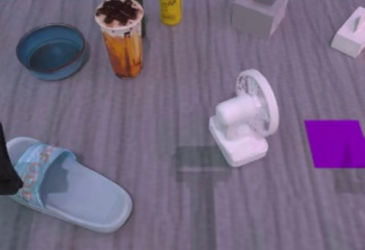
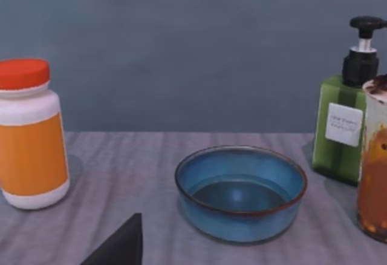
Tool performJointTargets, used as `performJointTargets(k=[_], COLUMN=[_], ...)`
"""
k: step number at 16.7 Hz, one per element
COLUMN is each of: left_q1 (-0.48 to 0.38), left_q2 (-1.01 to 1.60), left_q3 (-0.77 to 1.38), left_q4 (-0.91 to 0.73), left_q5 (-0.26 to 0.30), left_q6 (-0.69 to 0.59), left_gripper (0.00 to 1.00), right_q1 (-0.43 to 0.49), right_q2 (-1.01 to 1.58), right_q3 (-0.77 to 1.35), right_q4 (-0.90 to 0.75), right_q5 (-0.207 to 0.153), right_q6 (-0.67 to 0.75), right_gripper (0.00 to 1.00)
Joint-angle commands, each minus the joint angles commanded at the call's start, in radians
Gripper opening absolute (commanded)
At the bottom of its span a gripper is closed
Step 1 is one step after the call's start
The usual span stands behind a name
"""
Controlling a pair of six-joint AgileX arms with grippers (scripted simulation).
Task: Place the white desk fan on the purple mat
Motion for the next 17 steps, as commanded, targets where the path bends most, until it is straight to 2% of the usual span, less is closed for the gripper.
performJointTargets(k=[4,8,12,17], left_q1=[0.000,0.000,0.000,0.000], left_q2=[0.000,0.000,0.000,0.000], left_q3=[0.000,0.000,0.000,0.000], left_q4=[0.000,0.000,0.000,0.000], left_q5=[0.000,0.000,0.000,0.000], left_q6=[0.000,0.000,0.000,0.000], left_gripper=[1.00,1.00,1.00,1.00], right_q1=[0.006,0.041,0.099,0.195], right_q2=[0.028,0.193,0.459,0.882], right_q3=[0.021,0.166,0.435,0.877], right_q4=[-0.023,-0.147,-0.341,-0.646], right_q5=[-0.001,-0.004,-0.006,-0.005], right_q6=[-0.003,-0.006,0.007,0.034], right_gripper=[1.00,1.00,1.00,1.00])
